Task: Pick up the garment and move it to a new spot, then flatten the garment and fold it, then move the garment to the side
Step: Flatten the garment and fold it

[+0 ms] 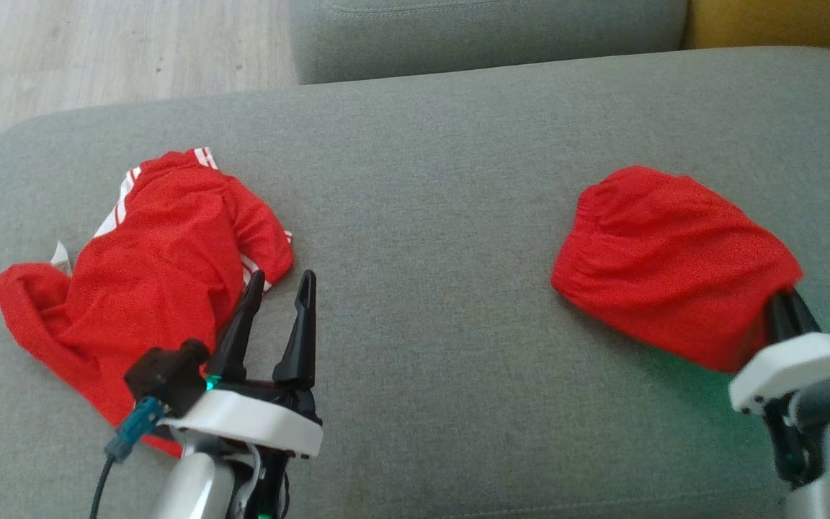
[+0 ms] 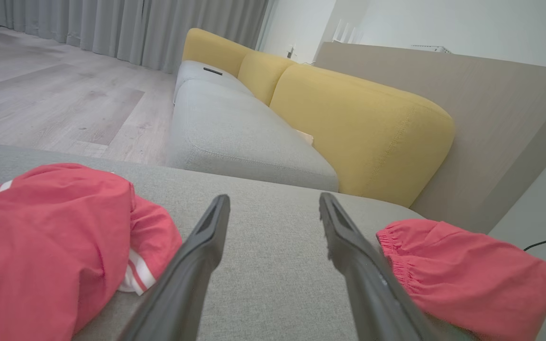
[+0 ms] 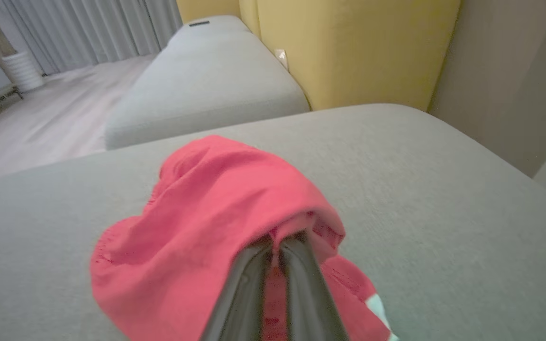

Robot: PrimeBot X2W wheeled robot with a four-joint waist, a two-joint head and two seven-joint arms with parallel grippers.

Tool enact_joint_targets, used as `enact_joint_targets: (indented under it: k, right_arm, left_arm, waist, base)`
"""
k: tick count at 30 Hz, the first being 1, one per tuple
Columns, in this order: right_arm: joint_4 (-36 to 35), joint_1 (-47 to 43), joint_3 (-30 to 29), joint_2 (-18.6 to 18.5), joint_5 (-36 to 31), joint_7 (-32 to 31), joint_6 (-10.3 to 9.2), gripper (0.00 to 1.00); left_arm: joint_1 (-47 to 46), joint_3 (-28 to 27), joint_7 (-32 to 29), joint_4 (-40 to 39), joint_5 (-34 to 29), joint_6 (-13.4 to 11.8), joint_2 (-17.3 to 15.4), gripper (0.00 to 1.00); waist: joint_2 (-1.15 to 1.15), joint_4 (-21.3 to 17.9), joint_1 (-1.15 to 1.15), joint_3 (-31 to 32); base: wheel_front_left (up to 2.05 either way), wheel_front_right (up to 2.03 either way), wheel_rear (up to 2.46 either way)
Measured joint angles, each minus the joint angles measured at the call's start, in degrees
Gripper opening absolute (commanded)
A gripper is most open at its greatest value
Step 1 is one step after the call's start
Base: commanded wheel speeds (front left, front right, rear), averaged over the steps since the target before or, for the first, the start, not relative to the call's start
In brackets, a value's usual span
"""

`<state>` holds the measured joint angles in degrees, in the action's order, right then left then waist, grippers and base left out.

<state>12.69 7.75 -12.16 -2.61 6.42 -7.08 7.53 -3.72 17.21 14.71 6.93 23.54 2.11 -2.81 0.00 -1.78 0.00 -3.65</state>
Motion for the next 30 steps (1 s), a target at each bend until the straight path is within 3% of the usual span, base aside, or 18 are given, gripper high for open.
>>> enact_joint_targets:
  k: [2, 3, 4, 9, 14, 22, 30]
  right_arm:
    - [2.2, 0.1, -2.6, 0.0, -1.6, -0.2, 0.00, 0.00]
    - [3.4, 0.1, -4.1, 0.1, -3.2, -0.6, 0.00, 0.77]
    - [4.2, 0.1, -5.3, 0.1, -5.0, -0.5, 0.00, 1.00]
    - [5.5, 1.3, -7.2, 0.1, -7.5, 1.8, 0.00, 1.00]
    - [1.7, 1.9, -5.7, 0.1, -5.7, 7.0, 0.00, 1.00]
    - [-6.3, -0.6, 4.5, 0.1, -1.2, 13.5, 0.00, 1.00]
    - [-3.6, -5.0, 9.4, 0.1, 0.5, 15.2, 0.00, 1.00]
  left_arm:
    - [0.0, 0.1, 0.0, 0.0, 0.0, 0.0, 0.0, 1.00]
    - [0.0, 0.1, 0.0, 0.0, 0.0, 0.0, 0.0, 1.00]
    - [0.0, 0.3, 0.0, 0.0, 0.0, 0.0, 0.0, 1.00]
    - [-0.1, 0.4, 0.0, 0.0, 0.4, 0.0, 0.0, 1.00]
    - [-0.1, 0.2, 0.0, 0.0, 0.4, 0.0, 0.0, 1.00]
    - [-0.1, 0.1, 0.0, -0.6, 0.4, 0.0, 0.0, 1.00]
    - [-0.1, 0.3, 0.0, -0.8, 0.4, 0.2, 0.0, 1.00]
  waist:
    - [0.00, -0.2, 0.00, -0.1]
    - [0.00, -0.2, 0.00, -0.1]
    - [0.00, -0.2, 0.00, -0.2]
    - [0.00, -0.2, 0.00, -0.3]
    - [0.00, -0.3, 0.00, -0.3]
    - [0.00, -0.6, 0.00, 0.4]
    - [0.00, 0.3, 0.00, 0.6]
  base:
    - [0.00, 0.00, 0.00]
    - [0.00, 0.00, 0.00]
    - [0.00, 0.00, 0.00]
    - [0.00, 0.00, 0.00]
    - [0.00, 0.00, 0.00]
    - [0.00, 0.00, 0.00]
    - [0.00, 0.00, 0.00]
